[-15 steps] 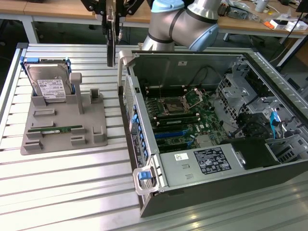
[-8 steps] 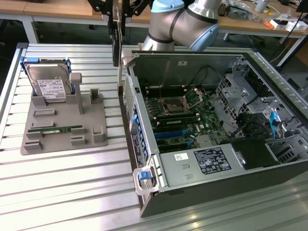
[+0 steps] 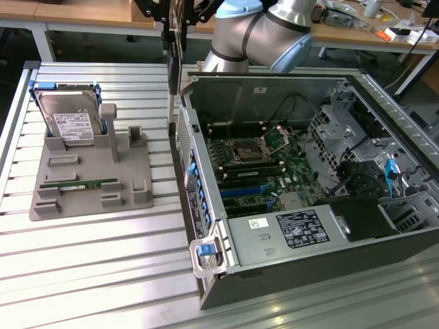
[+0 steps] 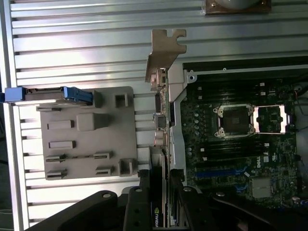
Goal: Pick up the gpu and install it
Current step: 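Pick up the gpu and move the gpu toward the slot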
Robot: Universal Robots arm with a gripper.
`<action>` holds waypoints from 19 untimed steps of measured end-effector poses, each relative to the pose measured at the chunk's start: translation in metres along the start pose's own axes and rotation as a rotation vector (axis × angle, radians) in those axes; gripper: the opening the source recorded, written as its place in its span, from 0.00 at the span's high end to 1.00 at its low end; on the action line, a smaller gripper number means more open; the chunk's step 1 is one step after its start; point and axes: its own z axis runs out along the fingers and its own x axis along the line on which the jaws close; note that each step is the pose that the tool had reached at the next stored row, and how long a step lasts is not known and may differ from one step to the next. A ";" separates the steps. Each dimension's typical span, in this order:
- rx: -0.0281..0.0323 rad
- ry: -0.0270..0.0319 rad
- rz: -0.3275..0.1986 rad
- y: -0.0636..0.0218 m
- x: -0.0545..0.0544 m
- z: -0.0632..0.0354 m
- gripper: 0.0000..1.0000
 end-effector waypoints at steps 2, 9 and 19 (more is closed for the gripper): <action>0.0000 0.0000 0.000 0.0002 -0.002 0.0001 0.73; 0.0004 -0.0001 0.000 0.0009 -0.014 0.0004 0.73; 0.0016 -0.0002 0.000 0.0019 -0.027 0.0008 0.73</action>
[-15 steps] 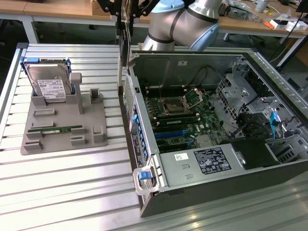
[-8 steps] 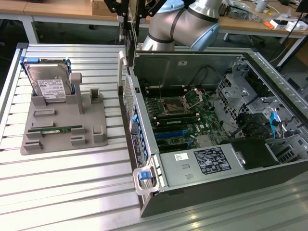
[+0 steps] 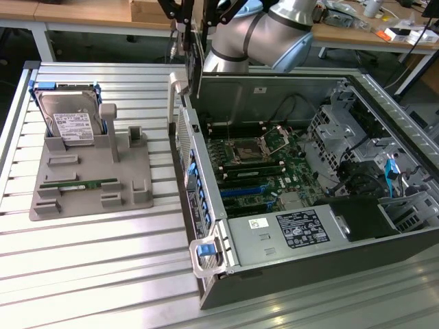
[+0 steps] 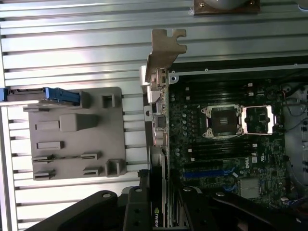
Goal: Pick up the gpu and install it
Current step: 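Pick up the gpu and move the gpu toward the slot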
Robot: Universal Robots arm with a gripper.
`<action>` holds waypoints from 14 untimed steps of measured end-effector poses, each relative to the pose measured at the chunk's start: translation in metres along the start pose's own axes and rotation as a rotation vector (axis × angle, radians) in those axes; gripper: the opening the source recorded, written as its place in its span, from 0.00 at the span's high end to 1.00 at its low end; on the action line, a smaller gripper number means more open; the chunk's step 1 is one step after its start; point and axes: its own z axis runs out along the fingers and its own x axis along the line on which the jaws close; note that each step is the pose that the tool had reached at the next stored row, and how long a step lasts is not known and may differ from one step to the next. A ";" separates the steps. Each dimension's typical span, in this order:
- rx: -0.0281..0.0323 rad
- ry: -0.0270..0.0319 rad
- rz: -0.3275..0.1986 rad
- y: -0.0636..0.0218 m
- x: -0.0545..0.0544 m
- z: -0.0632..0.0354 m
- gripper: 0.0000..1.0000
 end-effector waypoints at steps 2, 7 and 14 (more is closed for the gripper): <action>0.0002 0.0000 0.000 0.0001 -0.002 0.0001 0.73; 0.0008 0.0000 0.000 0.0006 -0.009 0.0003 0.73; 0.0012 -0.0001 0.000 0.0011 -0.015 0.0004 0.73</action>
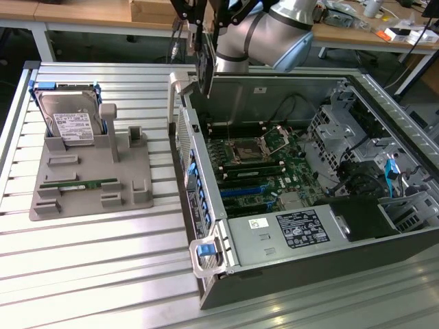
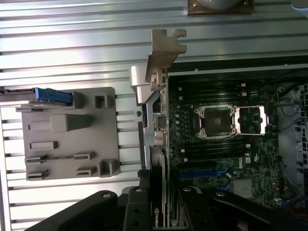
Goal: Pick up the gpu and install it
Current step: 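Pick up the gpu and move the gpu toward the slot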
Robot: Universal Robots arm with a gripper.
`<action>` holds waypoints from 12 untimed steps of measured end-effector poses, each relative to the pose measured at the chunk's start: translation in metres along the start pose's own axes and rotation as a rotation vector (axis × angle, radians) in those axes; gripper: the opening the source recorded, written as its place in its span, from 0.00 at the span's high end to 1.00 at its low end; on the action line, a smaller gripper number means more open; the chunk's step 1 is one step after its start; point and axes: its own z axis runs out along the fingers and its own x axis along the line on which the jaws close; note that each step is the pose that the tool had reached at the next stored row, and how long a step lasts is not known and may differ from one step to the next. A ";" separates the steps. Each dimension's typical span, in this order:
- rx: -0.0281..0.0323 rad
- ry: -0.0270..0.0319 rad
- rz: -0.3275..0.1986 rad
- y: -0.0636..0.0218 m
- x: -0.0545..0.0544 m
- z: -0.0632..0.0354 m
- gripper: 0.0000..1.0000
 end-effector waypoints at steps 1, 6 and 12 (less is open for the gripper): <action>0.0001 0.0000 0.000 0.0001 -0.001 0.0000 0.73; 0.0005 0.0000 0.000 0.0006 -0.008 0.0002 0.73; 0.0008 0.0000 0.000 0.0011 -0.015 0.0004 0.73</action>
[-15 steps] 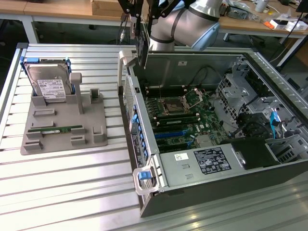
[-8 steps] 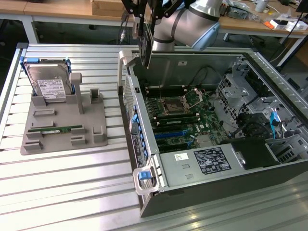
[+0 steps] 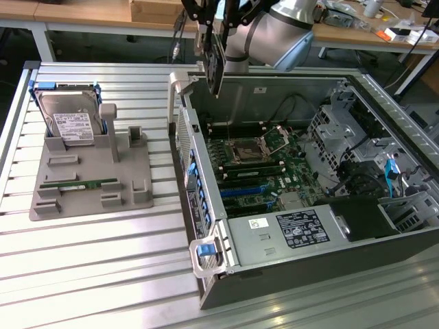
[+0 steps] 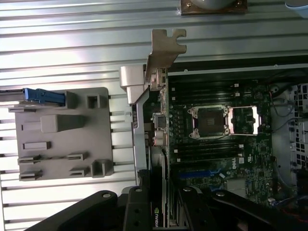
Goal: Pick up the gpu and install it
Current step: 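Pick up the gpu and move the gpu toward the slot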
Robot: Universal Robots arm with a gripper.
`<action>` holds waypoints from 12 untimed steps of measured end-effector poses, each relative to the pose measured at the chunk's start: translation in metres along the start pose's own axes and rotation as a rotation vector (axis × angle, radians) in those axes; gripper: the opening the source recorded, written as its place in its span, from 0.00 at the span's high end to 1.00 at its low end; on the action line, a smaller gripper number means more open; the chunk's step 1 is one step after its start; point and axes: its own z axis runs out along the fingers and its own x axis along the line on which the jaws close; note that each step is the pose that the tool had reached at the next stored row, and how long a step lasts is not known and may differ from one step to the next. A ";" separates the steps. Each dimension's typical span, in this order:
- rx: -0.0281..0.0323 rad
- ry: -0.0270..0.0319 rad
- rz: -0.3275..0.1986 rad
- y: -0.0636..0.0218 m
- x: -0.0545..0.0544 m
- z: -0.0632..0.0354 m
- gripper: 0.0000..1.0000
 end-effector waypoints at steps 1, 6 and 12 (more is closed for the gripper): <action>0.0001 0.0000 0.000 0.0002 -0.003 0.0001 0.73; 0.0005 -0.0001 0.000 0.0009 -0.012 0.0004 0.73; 0.0012 0.0000 0.000 0.0016 -0.023 0.0006 0.73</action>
